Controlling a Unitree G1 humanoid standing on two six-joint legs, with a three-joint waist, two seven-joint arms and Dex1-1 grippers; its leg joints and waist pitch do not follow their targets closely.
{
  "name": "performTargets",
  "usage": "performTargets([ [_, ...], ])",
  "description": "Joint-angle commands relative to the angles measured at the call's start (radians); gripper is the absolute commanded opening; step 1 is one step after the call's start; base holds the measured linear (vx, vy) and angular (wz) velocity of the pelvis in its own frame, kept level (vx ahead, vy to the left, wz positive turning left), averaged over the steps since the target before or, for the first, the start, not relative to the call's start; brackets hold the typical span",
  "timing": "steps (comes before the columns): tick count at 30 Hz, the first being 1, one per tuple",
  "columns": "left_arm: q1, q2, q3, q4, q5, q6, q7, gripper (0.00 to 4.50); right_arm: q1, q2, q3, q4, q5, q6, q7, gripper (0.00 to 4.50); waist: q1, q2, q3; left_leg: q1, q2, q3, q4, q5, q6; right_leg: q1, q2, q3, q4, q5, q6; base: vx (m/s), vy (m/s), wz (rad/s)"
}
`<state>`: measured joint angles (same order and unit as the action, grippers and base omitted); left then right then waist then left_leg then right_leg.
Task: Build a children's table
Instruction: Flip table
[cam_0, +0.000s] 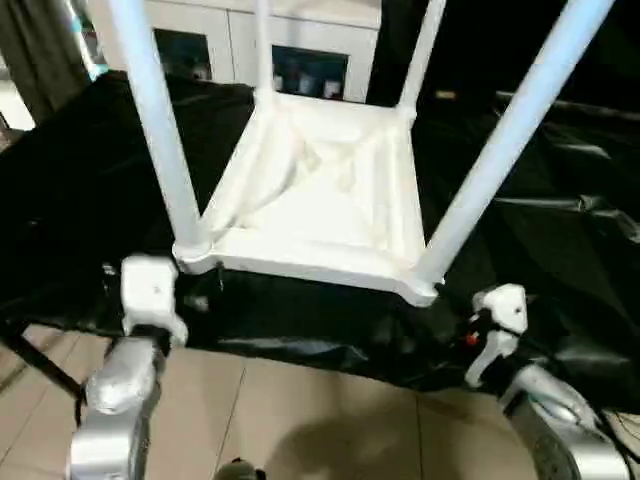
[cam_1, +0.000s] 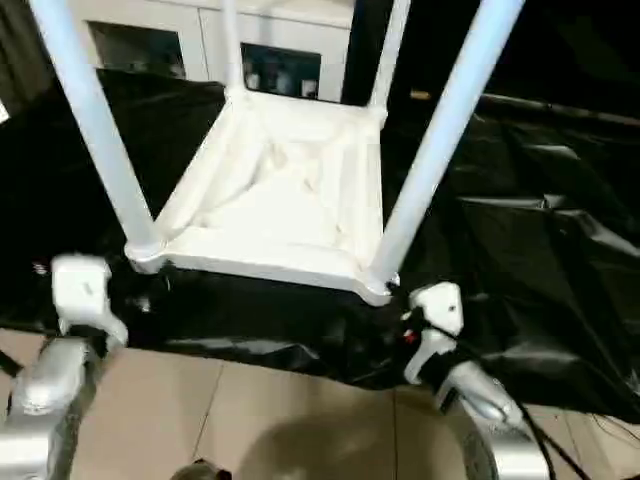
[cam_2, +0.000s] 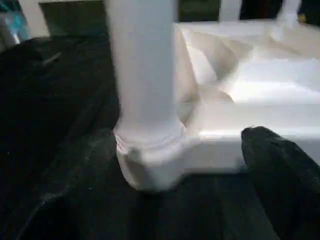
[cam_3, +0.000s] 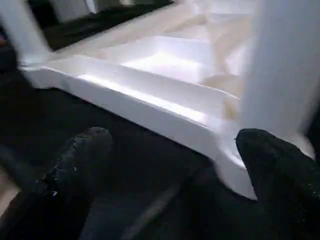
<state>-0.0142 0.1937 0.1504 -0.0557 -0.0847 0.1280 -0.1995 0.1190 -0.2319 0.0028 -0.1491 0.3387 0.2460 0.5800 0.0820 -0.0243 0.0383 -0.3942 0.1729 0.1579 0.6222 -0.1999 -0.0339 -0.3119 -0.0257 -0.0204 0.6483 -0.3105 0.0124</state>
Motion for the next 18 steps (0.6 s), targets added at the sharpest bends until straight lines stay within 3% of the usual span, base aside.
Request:
performTargets([
  [1, -0.028, 0.014, 0.019, 0.022, -0.005, 0.028, 0.026, 4.41, -0.010, -0.007, 0.016, -0.024, 0.019, 0.005, 0.038, 4.48, -0.004, 0.007, -0.037, 0.032, 0.075, -0.041, -0.095, -0.146, 0.032, 0.004, -0.117, 0.036, -0.072, 0.243, -0.152, 0.000, 0.000, 0.00],
  [4, -0.086, 0.016, 0.048, 0.076, -0.024, 0.021, 0.046, 4.41, -0.031, -0.013, 0.049, -0.011, 0.018, -0.002, 0.074, 4.48, -0.005, 0.007, -0.034, 0.034, 0.074, -0.039, -0.101, -0.188, 0.010, -0.002, -0.116, 0.040, -0.082, 0.150, -0.148, 0.000, 0.000, 0.00],
  [9, -0.173, 0.022, 0.047, 0.170, -0.059, 0.015, -0.008, 4.41, -0.111, 0.011, 0.057, 0.065, -0.016, -0.030, 0.048, 4.48, -0.004, 0.007, -0.032, 0.039, 0.072, -0.035, -0.107, -0.231, -0.034, -0.014, -0.118, 0.043, -0.090, 0.029, -0.156, 0.000, 0.000, 0.00],
  [11, -0.251, 0.032, 0.030, 0.275, -0.057, 0.017, -0.043, 4.41, -0.185, 0.033, 0.064, 0.122, -0.035, -0.028, 0.020, 4.48, -0.003, 0.006, -0.032, 0.043, 0.070, -0.030, -0.109, -0.263, -0.058, -0.018, -0.119, 0.047, -0.094, -0.029, -0.159, 0.000, 0.000, 0.00],
  [13, -0.271, 0.035, 0.026, 0.308, -0.051, 0.020, -0.045, 4.41, -0.201, 0.037, 0.068, 0.130, -0.030, -0.021, 0.024, 4.48, 0.000, 0.006, -0.036, 0.044, 0.071, -0.030, -0.109, -0.248, -0.063, -0.018, -0.119, 0.047, -0.091, 0.003, -0.155, 0.000, 0.000, 0.00],
  [18, -0.340, 0.054, 0.023, 0.425, -0.036, 0.023, -0.042, 4.41, -0.256, 0.034, 0.101, 0.194, -0.042, -0.031, 0.066, 4.48, 0.003, 0.006, -0.050, 0.033, 0.067, -0.029, -0.094, -0.089, -0.021, -0.004, -0.118, 0.042, -0.067, 0.279, -0.151, 0.000, 0.000, 0.00],
])
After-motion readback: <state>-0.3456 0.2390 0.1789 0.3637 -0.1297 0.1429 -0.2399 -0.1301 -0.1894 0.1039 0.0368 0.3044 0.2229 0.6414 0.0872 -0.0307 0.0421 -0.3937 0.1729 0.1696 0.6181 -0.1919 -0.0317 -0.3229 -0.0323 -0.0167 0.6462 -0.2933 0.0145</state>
